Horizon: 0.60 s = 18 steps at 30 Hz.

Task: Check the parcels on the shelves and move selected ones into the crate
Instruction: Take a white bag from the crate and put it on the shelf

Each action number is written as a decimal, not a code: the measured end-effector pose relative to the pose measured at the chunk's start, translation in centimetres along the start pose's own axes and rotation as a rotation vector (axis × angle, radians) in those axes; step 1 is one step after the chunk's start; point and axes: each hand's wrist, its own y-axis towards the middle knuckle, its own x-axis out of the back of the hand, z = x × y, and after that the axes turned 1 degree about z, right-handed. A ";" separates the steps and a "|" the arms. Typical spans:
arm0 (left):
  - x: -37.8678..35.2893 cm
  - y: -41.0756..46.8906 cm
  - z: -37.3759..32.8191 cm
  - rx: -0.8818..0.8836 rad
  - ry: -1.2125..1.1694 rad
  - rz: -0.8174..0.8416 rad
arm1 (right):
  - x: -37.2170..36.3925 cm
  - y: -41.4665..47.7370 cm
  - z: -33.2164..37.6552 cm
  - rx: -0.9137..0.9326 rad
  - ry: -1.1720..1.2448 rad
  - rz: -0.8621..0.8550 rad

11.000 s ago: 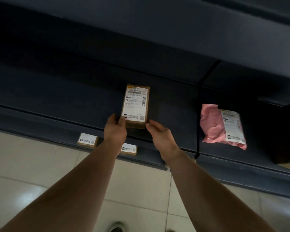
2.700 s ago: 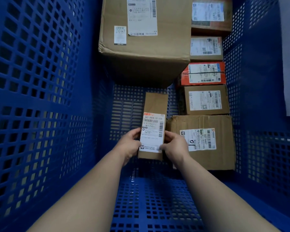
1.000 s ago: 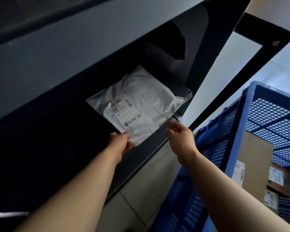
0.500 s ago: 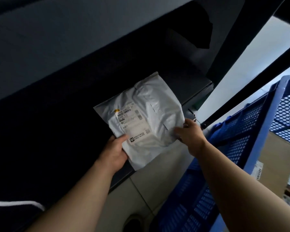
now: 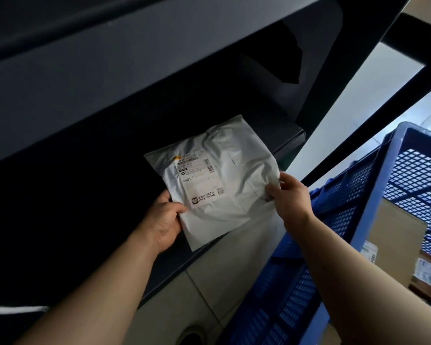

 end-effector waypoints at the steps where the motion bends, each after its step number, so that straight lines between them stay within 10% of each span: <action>1: 0.0 0.4 0.0 0.004 0.024 -0.033 | -0.3 0.4 0.2 0.013 -0.020 -0.007; 18: 0.4 8.4 -1.6 -0.030 0.200 -0.366 | -5.7 1.6 3.2 -0.035 0.119 0.144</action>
